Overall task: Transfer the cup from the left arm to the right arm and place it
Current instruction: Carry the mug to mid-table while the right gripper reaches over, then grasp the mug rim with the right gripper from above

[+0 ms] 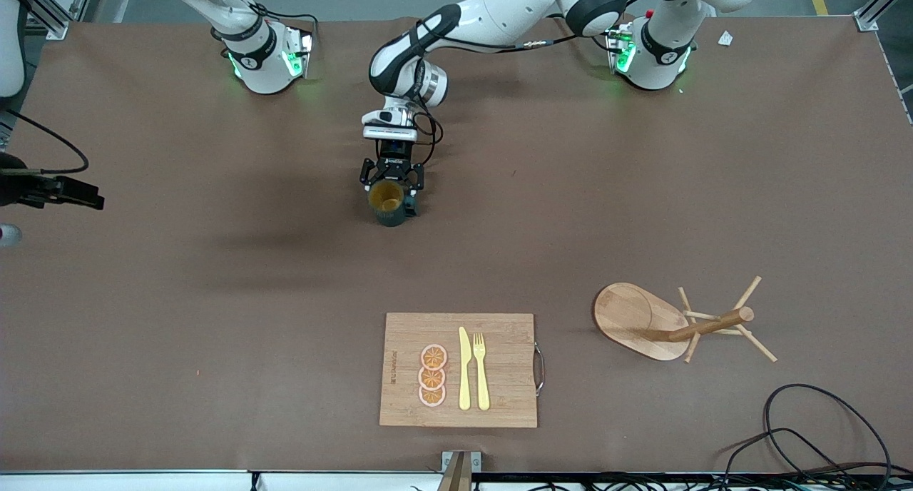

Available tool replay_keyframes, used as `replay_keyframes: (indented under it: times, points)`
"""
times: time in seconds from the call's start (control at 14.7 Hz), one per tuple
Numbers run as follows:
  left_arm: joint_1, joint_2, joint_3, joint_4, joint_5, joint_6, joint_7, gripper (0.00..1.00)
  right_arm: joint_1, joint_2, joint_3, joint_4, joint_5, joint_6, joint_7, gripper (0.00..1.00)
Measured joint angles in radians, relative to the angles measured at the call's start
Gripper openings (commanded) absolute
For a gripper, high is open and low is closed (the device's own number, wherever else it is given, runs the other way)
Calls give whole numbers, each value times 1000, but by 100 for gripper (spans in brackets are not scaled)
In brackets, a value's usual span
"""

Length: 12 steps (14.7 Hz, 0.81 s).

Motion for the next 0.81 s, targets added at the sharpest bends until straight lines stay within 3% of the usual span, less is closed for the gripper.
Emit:
replay_keyframes:
  times: [0.2, 0.41, 0.61, 0.81]
  points:
    - [-3, -27, -53, 33, -243, -1, 76, 100, 9, 19, 4, -2, 0, 0, 202, 100]
    - [9, -114, -60, 80, -568, 2, 201, 100, 55, 22, 14, -14, 3, -3, 442, 100]
    - [68, -232, -64, 93, -856, 12, 388, 100, 104, 23, 18, -36, 16, -3, 600, 100]
    - [159, -347, -66, 88, -1038, 12, 635, 100, 141, 23, 19, -62, 48, 4, 755, 100]
